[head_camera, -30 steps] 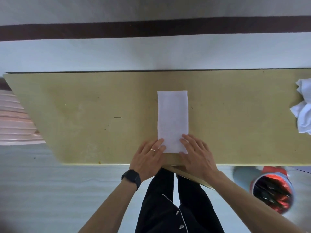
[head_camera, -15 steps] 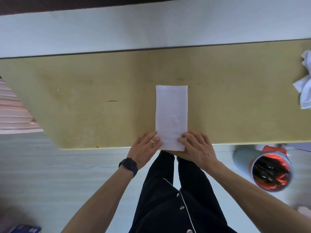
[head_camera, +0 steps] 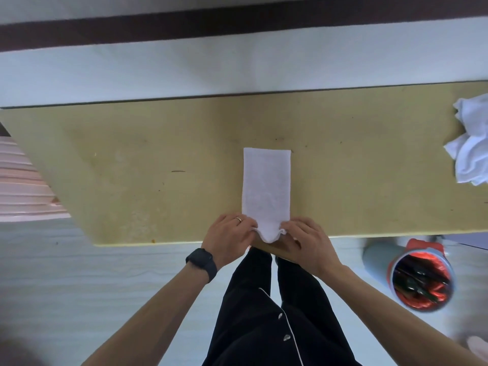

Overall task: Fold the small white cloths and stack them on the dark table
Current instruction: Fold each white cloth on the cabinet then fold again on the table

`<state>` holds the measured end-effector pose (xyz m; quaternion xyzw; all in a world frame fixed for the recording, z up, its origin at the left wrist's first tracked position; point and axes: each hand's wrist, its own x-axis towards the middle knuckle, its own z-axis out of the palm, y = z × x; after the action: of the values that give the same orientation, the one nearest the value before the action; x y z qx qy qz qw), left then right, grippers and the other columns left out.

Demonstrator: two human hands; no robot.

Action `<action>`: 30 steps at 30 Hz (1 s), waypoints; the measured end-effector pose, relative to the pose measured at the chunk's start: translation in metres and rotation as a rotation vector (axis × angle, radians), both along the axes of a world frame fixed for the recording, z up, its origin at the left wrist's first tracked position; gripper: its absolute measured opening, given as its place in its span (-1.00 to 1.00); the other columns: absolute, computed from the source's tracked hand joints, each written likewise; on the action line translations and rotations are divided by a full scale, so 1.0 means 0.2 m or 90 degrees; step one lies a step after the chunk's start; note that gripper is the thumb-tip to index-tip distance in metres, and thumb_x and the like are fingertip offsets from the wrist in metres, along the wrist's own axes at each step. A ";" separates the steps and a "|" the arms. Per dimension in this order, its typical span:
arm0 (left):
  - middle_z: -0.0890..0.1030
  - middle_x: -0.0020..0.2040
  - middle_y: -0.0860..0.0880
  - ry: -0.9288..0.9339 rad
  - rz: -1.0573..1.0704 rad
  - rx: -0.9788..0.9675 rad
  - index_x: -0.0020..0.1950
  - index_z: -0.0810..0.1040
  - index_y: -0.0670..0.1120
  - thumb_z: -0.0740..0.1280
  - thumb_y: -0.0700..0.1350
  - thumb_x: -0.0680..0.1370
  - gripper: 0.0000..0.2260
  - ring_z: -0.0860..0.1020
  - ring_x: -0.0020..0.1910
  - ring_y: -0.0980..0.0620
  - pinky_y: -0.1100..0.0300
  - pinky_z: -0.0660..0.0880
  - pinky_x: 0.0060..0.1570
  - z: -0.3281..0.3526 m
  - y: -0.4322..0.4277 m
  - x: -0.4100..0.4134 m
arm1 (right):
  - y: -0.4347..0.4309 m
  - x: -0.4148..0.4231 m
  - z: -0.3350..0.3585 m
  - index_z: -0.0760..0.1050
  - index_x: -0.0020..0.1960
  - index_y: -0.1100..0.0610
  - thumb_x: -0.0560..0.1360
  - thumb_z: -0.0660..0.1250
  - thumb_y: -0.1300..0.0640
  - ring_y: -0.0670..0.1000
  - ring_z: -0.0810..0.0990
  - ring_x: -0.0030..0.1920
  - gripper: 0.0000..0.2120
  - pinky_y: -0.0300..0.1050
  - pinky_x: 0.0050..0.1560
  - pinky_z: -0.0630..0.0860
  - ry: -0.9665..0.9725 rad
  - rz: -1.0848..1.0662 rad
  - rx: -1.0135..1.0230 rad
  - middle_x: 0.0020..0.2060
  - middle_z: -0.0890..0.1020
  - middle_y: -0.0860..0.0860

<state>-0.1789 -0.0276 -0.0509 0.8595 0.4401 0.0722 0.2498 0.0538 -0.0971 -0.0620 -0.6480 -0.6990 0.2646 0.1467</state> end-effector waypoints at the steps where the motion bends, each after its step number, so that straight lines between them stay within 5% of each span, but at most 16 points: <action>1: 0.67 -0.13 0.08 -0.002 0.071 -0.085 0.00 0.61 0.02 0.35 -0.04 0.53 -0.91 0.60 -0.06 0.01 0.19 0.45 -0.05 0.05 0.04 0.03 | 0.03 -0.01 0.04 0.62 0.09 0.06 0.56 0.32 0.04 0.00 0.52 0.16 -0.82 -0.03 0.06 0.52 0.045 -0.053 -0.044 0.03 0.67 -0.13; 4: 0.65 -0.14 0.13 -0.092 0.301 -0.350 0.03 0.61 0.06 0.40 0.02 0.53 -0.89 0.59 -0.13 0.13 0.31 0.46 -0.12 0.12 0.18 0.09 | 0.15 -0.03 0.15 0.61 0.04 0.06 0.61 0.27 0.04 -0.08 0.51 0.02 -0.83 -0.25 -0.01 0.37 0.146 -0.223 -0.153 -0.13 0.60 -0.24; 8: 0.68 -0.06 0.06 -0.221 0.453 -0.459 0.08 0.64 0.08 0.46 0.06 0.51 -0.82 0.63 -0.06 0.12 0.30 0.52 -0.08 0.11 0.41 0.12 | 0.36 -0.04 0.20 0.56 -0.11 -0.04 0.60 0.29 0.01 -0.18 0.55 -0.24 -0.86 -0.40 -0.22 0.39 0.282 -0.377 -0.192 -0.27 0.63 -0.13; 13: 0.65 -0.04 0.11 -0.251 0.543 -0.459 0.14 0.63 -0.03 0.43 0.06 0.54 -0.75 0.61 -0.04 0.12 0.33 0.47 -0.17 0.07 0.60 0.20 | 0.63 -0.05 0.16 0.52 -0.06 0.03 0.64 0.19 -0.01 -0.15 0.46 -0.31 -0.80 -0.40 -0.38 0.34 0.296 -0.450 -0.236 -0.27 0.55 -0.10; 18: 0.67 -0.03 0.11 -0.221 0.580 -0.406 0.14 0.63 -0.03 0.42 0.05 0.53 -0.76 0.62 -0.02 0.13 0.26 0.53 -0.02 0.02 0.71 0.27 | 0.76 -0.05 0.08 0.52 0.01 0.08 0.64 0.16 -0.02 -0.12 0.50 -0.21 -0.77 -0.27 -0.28 0.38 0.266 -0.499 -0.258 -0.18 0.59 -0.08; 30: 0.62 -0.10 0.14 -0.149 0.559 -0.378 0.09 0.57 0.03 0.39 0.07 0.56 -0.83 0.57 -0.12 0.14 0.30 0.44 -0.22 -0.04 0.77 0.33 | 0.85 -0.04 0.02 0.50 -0.05 -0.01 0.58 0.15 -0.12 -0.01 0.57 -0.19 -0.76 -0.09 -0.23 0.47 0.132 -0.533 -0.325 -0.22 0.61 -0.08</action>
<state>-0.1133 0.1269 -0.0589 0.4732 0.7288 0.1375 0.4755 0.0452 0.0727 -0.0587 -0.8584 -0.2736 0.4086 0.1463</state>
